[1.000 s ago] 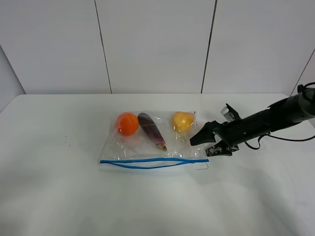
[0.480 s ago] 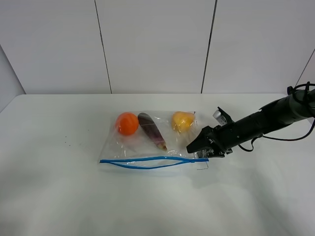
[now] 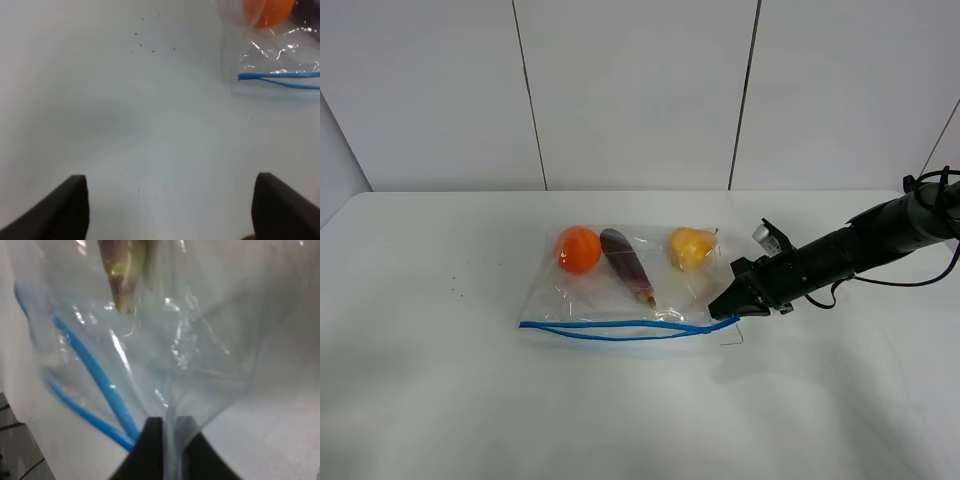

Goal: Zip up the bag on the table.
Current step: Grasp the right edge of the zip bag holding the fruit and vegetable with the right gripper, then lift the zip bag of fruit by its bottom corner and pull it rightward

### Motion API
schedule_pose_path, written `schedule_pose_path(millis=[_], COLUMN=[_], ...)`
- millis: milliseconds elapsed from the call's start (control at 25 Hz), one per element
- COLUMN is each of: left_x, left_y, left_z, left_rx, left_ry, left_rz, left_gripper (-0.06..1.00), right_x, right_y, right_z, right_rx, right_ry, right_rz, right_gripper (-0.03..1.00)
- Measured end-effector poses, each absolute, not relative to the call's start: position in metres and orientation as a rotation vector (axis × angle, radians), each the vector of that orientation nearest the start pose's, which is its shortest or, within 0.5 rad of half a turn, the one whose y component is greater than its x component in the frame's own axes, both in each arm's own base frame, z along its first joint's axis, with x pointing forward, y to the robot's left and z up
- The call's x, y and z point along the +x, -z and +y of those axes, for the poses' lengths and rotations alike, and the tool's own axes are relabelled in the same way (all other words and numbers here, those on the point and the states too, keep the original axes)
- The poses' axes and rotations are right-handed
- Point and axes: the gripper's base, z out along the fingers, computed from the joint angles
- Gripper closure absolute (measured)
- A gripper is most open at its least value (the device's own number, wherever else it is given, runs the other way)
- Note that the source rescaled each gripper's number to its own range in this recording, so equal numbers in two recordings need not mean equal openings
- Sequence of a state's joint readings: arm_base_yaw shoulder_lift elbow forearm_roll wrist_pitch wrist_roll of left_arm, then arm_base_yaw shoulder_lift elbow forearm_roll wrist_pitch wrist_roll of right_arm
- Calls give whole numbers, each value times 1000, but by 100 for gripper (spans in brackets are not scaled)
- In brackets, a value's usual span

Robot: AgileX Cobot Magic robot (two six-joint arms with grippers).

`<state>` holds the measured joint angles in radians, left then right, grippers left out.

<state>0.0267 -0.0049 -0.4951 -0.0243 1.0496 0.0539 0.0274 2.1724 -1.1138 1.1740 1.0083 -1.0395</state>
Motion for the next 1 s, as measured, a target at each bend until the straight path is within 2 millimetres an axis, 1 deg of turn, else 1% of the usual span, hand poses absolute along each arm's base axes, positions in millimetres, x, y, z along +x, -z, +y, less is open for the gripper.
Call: schedule_pose_path(millis=[280, 640, 760, 920, 1000], left_x=[-5, -5, -5, -5, -5], left_y=[-277, -277, -277, -277, -277], left_z=[-2, -2, -2, -2, -2], left_rx=[29, 29, 29, 29, 29], left_ry=[-22, -22, -22, -22, -22], left_rz=[2033, 2033, 2033, 2033, 2033], left_gripper=[-5, -5, -5, -5, -5], right_x=[351, 347, 348, 351, 352], right_y=[-84, -93, -97, -102, -104], right_z=[82, 88, 90, 92, 93], right_rx=[-265, -255, -208, -61, -16], right_ry=[-1345, -1528, -1607, -1677, -1692], right_rz=[2735, 2686, 2651, 2624, 2622], right_gripper=[97, 97, 97, 97, 97])
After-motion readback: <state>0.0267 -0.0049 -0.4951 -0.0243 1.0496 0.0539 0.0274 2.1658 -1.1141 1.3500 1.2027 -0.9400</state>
